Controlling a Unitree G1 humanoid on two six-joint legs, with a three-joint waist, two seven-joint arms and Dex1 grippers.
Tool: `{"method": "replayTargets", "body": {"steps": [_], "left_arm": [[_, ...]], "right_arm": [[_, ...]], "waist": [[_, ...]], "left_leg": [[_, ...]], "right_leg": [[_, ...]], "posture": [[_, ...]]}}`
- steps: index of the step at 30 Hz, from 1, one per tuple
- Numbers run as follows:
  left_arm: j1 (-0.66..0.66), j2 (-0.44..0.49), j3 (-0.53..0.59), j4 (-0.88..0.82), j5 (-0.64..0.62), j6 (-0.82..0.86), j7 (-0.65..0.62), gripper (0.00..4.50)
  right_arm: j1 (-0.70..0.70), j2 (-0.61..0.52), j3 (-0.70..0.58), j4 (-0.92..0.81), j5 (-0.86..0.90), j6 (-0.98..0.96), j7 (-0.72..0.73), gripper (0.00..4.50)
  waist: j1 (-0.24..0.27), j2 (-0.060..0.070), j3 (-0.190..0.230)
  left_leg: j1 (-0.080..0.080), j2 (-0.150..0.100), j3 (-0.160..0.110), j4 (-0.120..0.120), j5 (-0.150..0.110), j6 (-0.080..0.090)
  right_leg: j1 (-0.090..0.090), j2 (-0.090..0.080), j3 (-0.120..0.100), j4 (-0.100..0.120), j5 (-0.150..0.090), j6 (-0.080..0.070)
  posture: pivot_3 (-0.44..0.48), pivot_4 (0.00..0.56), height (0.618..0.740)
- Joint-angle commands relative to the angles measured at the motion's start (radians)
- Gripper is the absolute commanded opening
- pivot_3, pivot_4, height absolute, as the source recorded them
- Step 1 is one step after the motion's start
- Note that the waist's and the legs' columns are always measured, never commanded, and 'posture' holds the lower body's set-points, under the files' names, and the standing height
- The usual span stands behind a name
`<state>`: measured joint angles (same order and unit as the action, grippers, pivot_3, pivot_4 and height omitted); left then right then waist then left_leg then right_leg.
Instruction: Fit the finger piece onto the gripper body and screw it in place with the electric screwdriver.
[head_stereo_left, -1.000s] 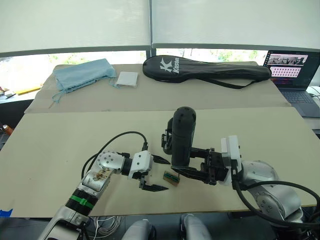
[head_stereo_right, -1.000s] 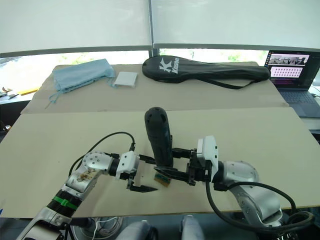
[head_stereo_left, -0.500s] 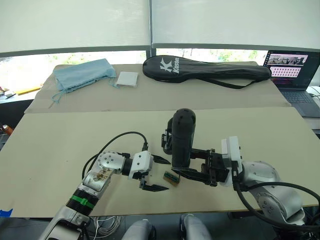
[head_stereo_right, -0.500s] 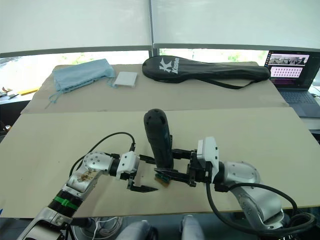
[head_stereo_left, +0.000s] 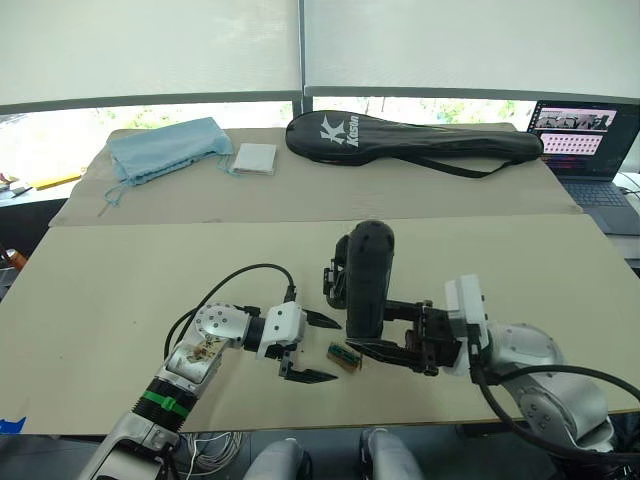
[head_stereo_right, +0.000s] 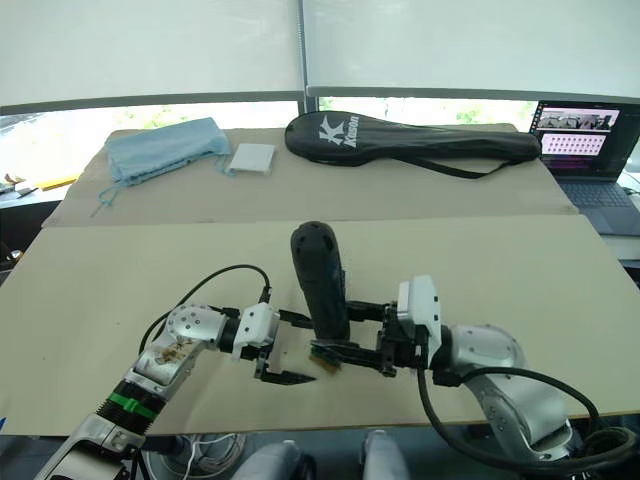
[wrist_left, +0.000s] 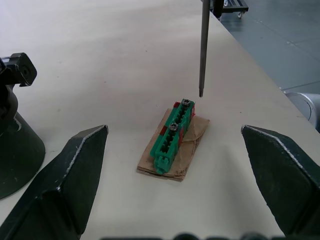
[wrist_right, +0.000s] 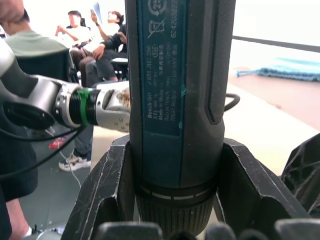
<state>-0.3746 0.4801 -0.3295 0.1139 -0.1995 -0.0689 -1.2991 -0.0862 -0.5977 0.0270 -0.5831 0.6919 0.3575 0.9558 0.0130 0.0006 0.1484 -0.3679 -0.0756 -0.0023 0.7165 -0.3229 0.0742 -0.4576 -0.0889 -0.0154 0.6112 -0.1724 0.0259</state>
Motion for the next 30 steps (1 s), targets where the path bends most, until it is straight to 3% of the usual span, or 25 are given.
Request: {"method": "replayTargets", "body": {"steps": [1, 30], "left_arm": [[-0.007, -0.002, 0.015, -0.006, -0.009, -0.025, 0.002, 4.50], [-0.010, 0.008, 0.014, -0.029, -0.018, 0.020, -0.012, 4.50]], "right_arm": [[-0.020, 0.017, -0.022, -0.042, 0.021, -0.028, -0.011, 1.90], [-0.063, 0.035, 0.010, -0.026, -0.006, -0.003, -0.031, 1.90]], "waist": [[0.000, 0.000, 0.000], [0.000, 0.000, 0.000]], "left_leg": [[0.000, 0.000, 0.000, 0.000, 0.000, 0.000], [0.000, 0.000, 0.000, 0.000, 0.000, 0.000]], "right_leg": [[0.000, 0.000, 0.000, 0.000, 0.000, 0.000], [0.000, 0.001, 0.000, 0.000, 0.000, 0.000]], "posture": [[0.000, 0.150, 0.736], [0.000, 0.150, 0.736]]}}
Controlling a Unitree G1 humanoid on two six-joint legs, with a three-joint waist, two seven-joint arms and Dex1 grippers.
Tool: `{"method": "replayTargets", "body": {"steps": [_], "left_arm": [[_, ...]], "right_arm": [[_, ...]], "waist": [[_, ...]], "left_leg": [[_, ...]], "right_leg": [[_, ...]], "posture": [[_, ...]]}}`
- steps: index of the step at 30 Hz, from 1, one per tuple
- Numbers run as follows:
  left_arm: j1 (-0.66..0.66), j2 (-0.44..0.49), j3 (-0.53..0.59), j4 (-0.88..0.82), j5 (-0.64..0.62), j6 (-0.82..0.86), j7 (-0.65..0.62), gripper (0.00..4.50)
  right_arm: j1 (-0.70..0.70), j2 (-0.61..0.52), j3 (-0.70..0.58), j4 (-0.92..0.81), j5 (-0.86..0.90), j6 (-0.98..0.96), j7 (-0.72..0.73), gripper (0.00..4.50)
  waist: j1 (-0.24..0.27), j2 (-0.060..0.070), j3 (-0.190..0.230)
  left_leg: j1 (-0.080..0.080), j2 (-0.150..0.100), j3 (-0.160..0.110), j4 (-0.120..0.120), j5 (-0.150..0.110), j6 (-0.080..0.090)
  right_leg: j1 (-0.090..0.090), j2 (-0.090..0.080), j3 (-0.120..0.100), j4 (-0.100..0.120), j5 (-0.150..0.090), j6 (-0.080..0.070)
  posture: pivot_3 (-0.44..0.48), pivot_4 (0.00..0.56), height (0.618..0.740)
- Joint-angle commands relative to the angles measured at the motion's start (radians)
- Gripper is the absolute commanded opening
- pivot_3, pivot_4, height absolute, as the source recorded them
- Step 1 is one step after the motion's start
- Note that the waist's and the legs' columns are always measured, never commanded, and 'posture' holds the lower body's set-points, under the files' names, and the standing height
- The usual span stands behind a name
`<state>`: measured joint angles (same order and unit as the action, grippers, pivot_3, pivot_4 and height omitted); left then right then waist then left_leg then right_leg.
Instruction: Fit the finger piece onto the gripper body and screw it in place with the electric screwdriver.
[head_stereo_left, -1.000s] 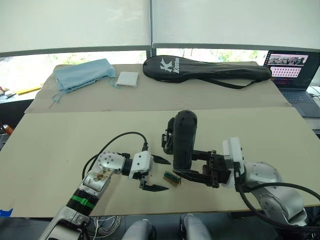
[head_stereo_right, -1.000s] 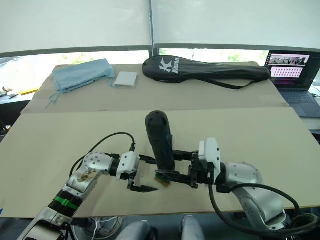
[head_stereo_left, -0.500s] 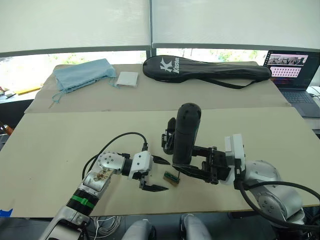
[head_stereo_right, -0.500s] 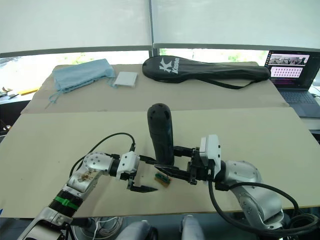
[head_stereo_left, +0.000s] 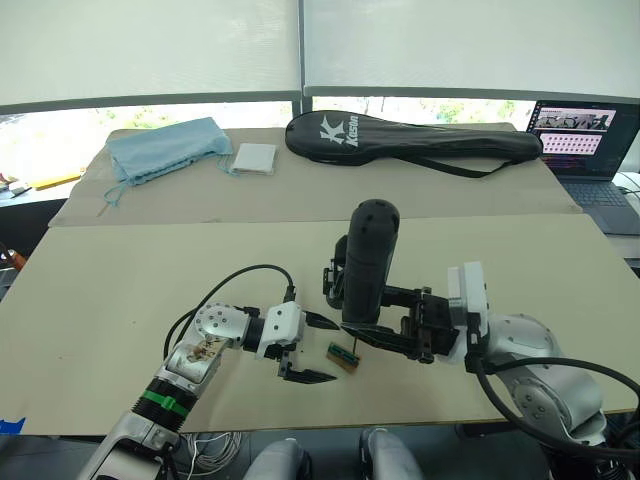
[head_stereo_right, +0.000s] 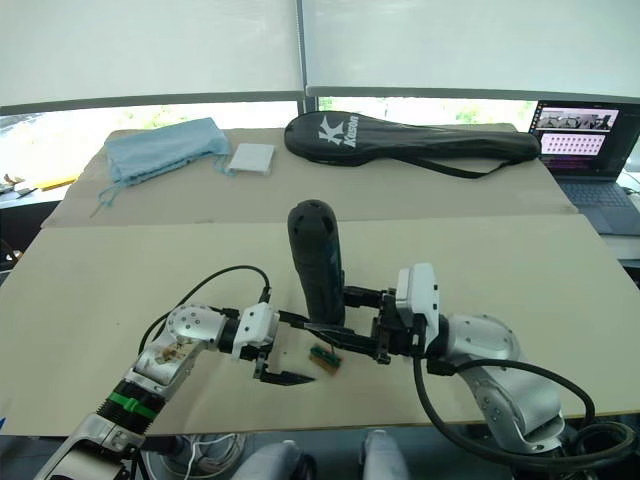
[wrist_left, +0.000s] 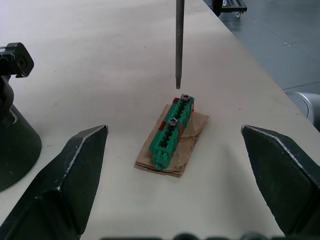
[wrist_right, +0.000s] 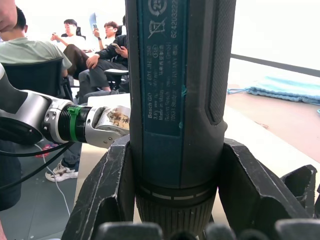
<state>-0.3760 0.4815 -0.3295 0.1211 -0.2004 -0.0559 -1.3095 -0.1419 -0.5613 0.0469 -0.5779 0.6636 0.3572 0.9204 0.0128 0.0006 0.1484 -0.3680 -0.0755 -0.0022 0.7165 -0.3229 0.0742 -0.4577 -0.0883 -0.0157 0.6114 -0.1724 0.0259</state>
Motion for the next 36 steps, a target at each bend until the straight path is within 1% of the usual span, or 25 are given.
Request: {"method": "replayTargets", "body": {"steps": [1, 36], "left_arm": [[-0.008, 0.006, 0.014, -0.037, -0.018, 0.009, -0.002, 4.50], [-0.009, 0.007, 0.014, -0.045, -0.014, 0.003, 0.000, 4.50]], "right_arm": [[-0.007, -0.002, -0.009, -0.032, 0.023, -0.004, 0.004, 1.90], [0.018, -0.002, -0.009, -0.023, -0.012, -0.034, 0.026, 1.90]], "waist": [[0.000, 0.000, 0.000], [0.000, 0.000, 0.000]], "left_leg": [[0.000, 0.000, 0.000, 0.000, 0.000, 0.000], [0.000, 0.000, 0.000, 0.000, 0.000, 0.000]], "right_leg": [[0.000, 0.000, 0.000, 0.000, 0.000, 0.000], [0.000, 0.000, 0.000, 0.000, 0.000, 0.000]], "posture": [[0.000, 0.150, 0.736], [0.000, 0.150, 0.736]]}}
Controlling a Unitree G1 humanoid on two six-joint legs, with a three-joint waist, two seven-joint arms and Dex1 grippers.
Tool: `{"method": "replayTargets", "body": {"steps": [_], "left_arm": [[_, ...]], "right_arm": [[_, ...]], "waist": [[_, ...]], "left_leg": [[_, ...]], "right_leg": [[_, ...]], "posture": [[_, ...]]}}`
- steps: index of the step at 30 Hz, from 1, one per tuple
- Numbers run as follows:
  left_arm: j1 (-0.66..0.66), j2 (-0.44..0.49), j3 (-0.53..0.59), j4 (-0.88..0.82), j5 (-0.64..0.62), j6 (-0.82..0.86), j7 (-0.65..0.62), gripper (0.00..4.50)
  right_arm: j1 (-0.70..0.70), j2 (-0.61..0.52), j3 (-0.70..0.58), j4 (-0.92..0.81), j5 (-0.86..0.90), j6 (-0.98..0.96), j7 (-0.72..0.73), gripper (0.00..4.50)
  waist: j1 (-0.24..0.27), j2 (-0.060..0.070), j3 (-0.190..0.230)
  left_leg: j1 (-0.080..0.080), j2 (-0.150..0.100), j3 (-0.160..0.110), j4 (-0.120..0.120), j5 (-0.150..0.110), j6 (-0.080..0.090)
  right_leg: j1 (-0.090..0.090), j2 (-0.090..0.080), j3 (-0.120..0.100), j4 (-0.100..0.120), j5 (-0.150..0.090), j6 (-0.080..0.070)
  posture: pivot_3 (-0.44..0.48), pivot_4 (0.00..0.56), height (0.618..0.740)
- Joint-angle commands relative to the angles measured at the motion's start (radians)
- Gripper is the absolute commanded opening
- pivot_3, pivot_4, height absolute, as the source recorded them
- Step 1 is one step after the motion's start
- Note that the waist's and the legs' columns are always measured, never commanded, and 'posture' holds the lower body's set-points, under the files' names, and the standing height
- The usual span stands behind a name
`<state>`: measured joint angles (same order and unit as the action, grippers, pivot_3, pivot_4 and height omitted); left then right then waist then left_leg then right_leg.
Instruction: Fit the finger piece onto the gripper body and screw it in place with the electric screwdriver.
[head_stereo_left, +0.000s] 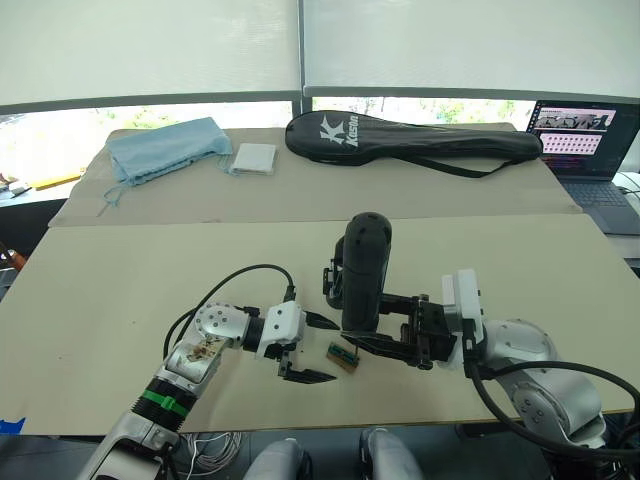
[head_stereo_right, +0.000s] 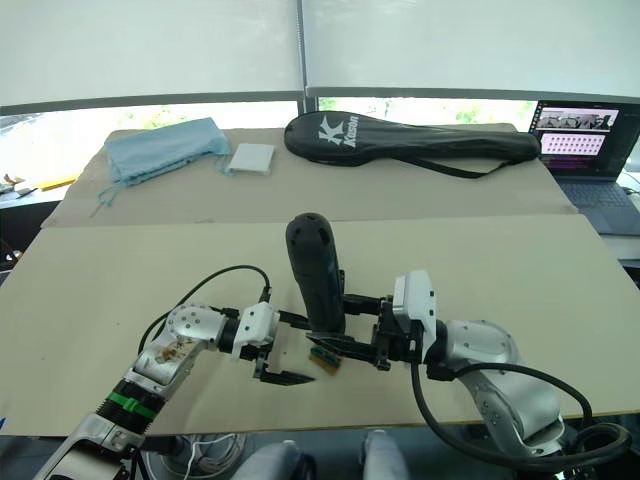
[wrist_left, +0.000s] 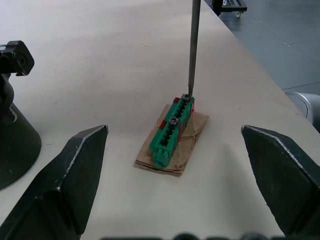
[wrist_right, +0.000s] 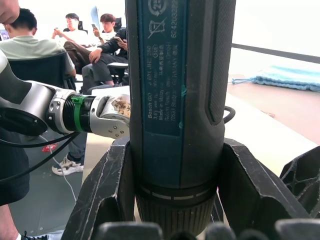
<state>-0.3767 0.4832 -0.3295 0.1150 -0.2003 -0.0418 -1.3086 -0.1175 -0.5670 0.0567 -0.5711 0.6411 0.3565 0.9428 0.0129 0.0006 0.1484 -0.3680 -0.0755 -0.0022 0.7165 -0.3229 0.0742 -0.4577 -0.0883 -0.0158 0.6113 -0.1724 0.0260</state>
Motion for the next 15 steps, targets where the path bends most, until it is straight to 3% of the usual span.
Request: {"method": "replayTargets", "body": {"steps": [1, 15], "left_arm": [[-0.008, 0.006, 0.014, -0.039, -0.014, -0.012, -0.001, 4.50], [-0.005, 0.006, 0.016, -0.037, -0.015, -0.018, -0.001, 4.50]], "right_arm": [[-0.006, 0.004, -0.019, -0.031, 0.011, -0.033, 0.003, 1.90], [-0.012, 0.005, -0.015, -0.017, 0.004, -0.035, 0.009, 1.90]], "waist": [[0.000, 0.000, 0.000], [0.000, 0.000, 0.000]], "left_leg": [[0.000, 0.000, 0.000, 0.000, 0.000, 0.000], [0.000, 0.000, 0.000, 0.000, 0.000, 0.000]], "right_leg": [[0.000, 0.000, 0.000, 0.000, 0.000, 0.000], [0.000, 0.000, 0.000, 0.000, 0.000, 0.000]], "posture": [[0.000, 0.150, 0.736], [0.000, 0.150, 0.736]]}}
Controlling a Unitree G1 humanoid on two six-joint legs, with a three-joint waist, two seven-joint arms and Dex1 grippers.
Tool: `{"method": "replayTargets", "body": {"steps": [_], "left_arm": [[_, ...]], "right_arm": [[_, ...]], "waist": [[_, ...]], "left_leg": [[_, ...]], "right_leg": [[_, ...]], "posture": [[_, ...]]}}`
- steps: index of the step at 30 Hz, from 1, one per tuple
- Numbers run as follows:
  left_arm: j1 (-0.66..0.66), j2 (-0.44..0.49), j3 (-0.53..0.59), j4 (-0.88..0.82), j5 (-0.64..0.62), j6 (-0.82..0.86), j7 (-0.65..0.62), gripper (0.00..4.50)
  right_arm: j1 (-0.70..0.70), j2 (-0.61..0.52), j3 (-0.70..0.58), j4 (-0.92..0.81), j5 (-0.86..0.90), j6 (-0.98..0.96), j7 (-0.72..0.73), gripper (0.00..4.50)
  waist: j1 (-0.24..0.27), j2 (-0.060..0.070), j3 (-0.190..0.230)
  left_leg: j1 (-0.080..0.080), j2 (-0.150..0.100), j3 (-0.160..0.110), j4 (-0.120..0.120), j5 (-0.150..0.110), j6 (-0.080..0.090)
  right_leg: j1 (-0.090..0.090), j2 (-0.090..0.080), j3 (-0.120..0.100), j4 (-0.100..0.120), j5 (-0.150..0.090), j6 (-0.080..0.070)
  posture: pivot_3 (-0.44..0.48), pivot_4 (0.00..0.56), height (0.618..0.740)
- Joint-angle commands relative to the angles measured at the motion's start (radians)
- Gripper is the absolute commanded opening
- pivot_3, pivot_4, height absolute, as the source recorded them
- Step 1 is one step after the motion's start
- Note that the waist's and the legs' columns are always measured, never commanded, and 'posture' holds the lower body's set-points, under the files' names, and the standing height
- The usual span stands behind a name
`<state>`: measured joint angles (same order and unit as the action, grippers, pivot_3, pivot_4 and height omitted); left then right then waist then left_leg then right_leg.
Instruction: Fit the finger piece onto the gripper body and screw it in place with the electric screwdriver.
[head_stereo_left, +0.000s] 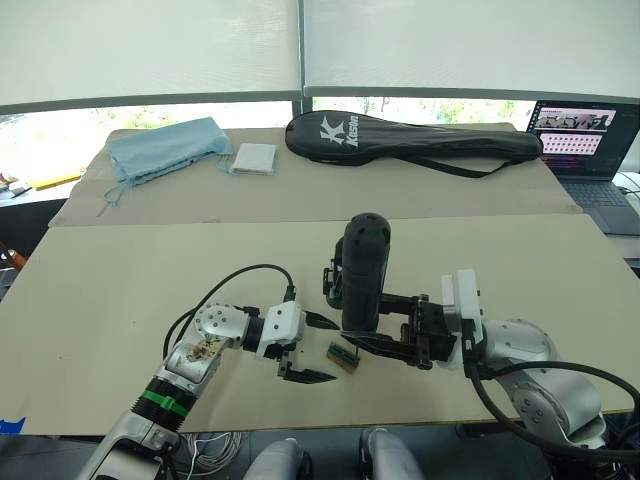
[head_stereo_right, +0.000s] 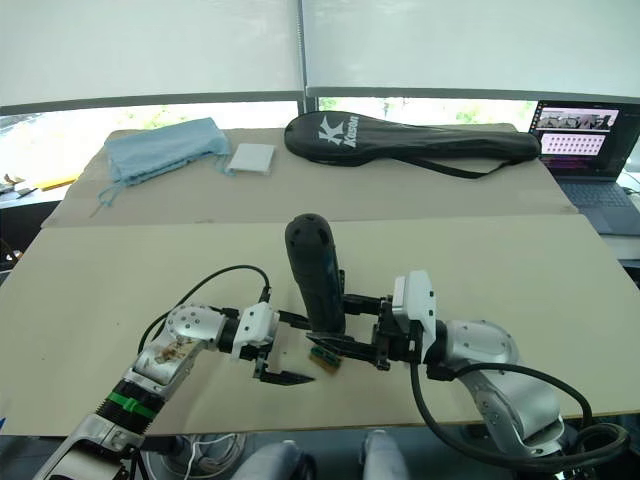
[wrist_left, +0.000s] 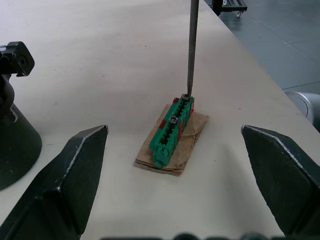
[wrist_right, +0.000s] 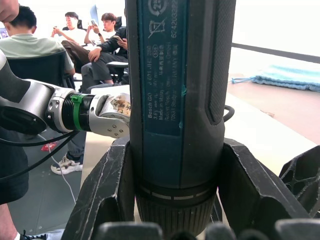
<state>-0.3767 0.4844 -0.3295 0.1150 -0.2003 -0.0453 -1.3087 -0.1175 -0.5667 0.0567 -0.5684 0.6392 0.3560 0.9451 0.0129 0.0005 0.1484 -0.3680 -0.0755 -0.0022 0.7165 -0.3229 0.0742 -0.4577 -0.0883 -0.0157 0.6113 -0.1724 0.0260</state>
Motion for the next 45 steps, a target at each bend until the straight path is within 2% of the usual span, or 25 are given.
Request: {"method": "replayTargets", "body": {"steps": [1, 22, 31, 36, 40, 45], "left_arm": [[-0.005, 0.005, 0.016, -0.036, -0.015, -0.014, 0.000, 4.50], [-0.007, 0.000, 0.018, -0.025, -0.011, -0.019, 0.013, 4.50], [0.008, 0.020, 0.037, -0.055, -0.040, 0.023, 0.009, 4.50], [0.042, 0.063, 0.065, -0.142, -0.092, 0.103, 0.004, 4.50], [0.065, 0.099, 0.118, -0.212, -0.149, 0.188, 0.027, 4.50], [0.055, 0.143, 0.162, -0.213, -0.177, 0.238, 0.020, 4.50]], "right_arm": [[-0.012, 0.005, -0.015, -0.018, 0.005, -0.035, 0.008, 1.90], [-0.034, 0.004, -0.015, -0.010, 0.008, -0.028, 0.020, 1.90], [-0.090, -0.033, -0.057, -0.066, 0.100, 0.050, -0.004, 1.90], [-0.175, -0.073, -0.090, -0.077, 0.220, 0.146, -0.020, 1.90], [-0.344, -0.066, -0.077, -0.023, 0.331, 0.263, -0.064, 1.90], [-0.554, -0.042, -0.060, 0.102, 0.422, 0.393, -0.083, 1.90]], "waist": [[0.000, 0.000, 0.000], [0.000, 0.000, 0.000], [-0.001, 0.000, 0.000], [-0.001, 0.000, 0.000], [-0.005, 0.000, 0.000], [-0.004, 0.000, 0.000]], "left_leg": [[0.000, 0.000, 0.000, 0.000, 0.000, 0.000], [0.000, 0.000, 0.000, 0.000, 0.000, 0.000], [0.000, 0.000, 0.000, 0.000, 0.000, 0.000], [0.000, 0.001, 0.000, 0.000, 0.000, 0.000], [0.000, 0.001, 0.000, 0.000, 0.000, 0.000], [0.000, 0.001, -0.001, 0.000, 0.000, 0.000]], "right_leg": [[0.000, 0.000, 0.000, 0.000, 0.000, 0.000], [0.000, 0.000, 0.000, 0.000, 0.000, 0.000], [0.000, 0.000, 0.000, 0.000, 0.000, 0.000], [0.000, -0.002, 0.000, 0.000, 0.000, 0.000], [0.000, -0.003, 0.002, 0.000, 0.000, 0.000], [-0.001, -0.002, 0.002, 0.000, 0.000, 0.000]], "posture": [[0.000, 0.150, 0.736], [0.000, 0.150, 0.736], [0.000, 0.150, 0.736], [0.000, 0.150, 0.736], [0.000, 0.150, 0.736], [0.000, 0.150, 0.736]]}}
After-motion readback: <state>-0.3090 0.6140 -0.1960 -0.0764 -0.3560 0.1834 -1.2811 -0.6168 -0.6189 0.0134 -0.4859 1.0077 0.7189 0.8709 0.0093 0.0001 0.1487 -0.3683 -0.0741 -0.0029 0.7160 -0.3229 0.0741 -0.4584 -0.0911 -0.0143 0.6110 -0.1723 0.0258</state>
